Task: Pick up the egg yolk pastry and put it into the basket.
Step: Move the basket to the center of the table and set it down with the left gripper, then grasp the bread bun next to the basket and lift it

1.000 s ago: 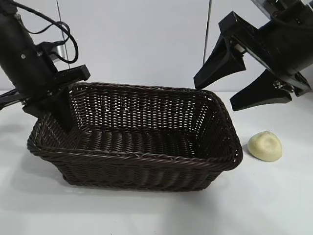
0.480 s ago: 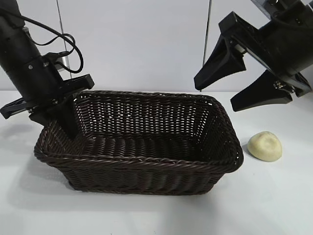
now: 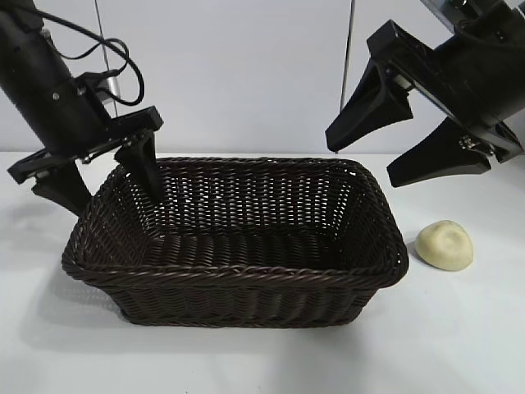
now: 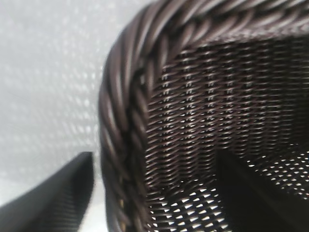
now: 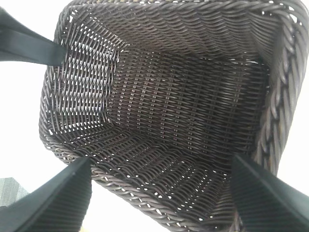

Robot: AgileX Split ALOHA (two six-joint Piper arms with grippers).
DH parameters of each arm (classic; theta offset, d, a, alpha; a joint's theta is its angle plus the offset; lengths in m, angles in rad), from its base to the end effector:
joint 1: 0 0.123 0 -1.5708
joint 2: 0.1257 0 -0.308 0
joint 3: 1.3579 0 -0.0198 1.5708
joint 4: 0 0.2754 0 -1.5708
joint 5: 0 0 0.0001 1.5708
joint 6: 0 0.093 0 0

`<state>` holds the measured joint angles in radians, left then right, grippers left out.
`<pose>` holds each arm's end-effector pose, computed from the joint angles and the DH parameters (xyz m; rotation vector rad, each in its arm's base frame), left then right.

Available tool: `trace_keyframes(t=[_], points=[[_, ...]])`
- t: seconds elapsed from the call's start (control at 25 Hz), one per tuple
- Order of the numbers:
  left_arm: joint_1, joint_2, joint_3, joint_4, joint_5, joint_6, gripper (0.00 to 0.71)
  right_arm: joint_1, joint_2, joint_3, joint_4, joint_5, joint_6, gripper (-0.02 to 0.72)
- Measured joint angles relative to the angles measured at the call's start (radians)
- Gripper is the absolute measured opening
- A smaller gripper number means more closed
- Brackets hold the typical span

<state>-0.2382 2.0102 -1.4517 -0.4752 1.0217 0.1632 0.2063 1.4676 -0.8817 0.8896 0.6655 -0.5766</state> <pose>0.4097 -0.1369 0.1908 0.2496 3.0045 -0.6371 0.2895 0.1062 0.2498 -0.2203 2.5273 0.7921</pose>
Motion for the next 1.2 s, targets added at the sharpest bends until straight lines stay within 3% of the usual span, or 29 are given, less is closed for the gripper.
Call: trace_keyframes(t=[0.28, 0.52, 0.72, 0.84, 1.2], points=[[0.0, 0.0, -0.149, 0.086, 0.176, -0.013, 0.599, 0.0, 0.0, 0.0, 0.0, 0.0, 0.0, 0.568], [0.0, 0.0, -0.266, 0.215, 0.191, -0.065, 0.599, 0.0, 0.0, 0.0, 0.0, 0.0, 0.0, 0.568], [0.01, 0.0, -0.284, 0.348, 0.203, -0.102, 0.599, 0.0, 0.0, 0.0, -0.001, 0.0, 0.001, 0.568], [0.051, 0.0, -0.284, 0.355, 0.204, -0.105, 0.599, 0.0, 0.0, 0.0, -0.001, 0.0, 0.003, 0.568], [0.246, 0.0, -0.284, 0.406, 0.205, -0.107, 0.599, 0.0, 0.0, 0.0, -0.002, 0.0, 0.004, 0.568]])
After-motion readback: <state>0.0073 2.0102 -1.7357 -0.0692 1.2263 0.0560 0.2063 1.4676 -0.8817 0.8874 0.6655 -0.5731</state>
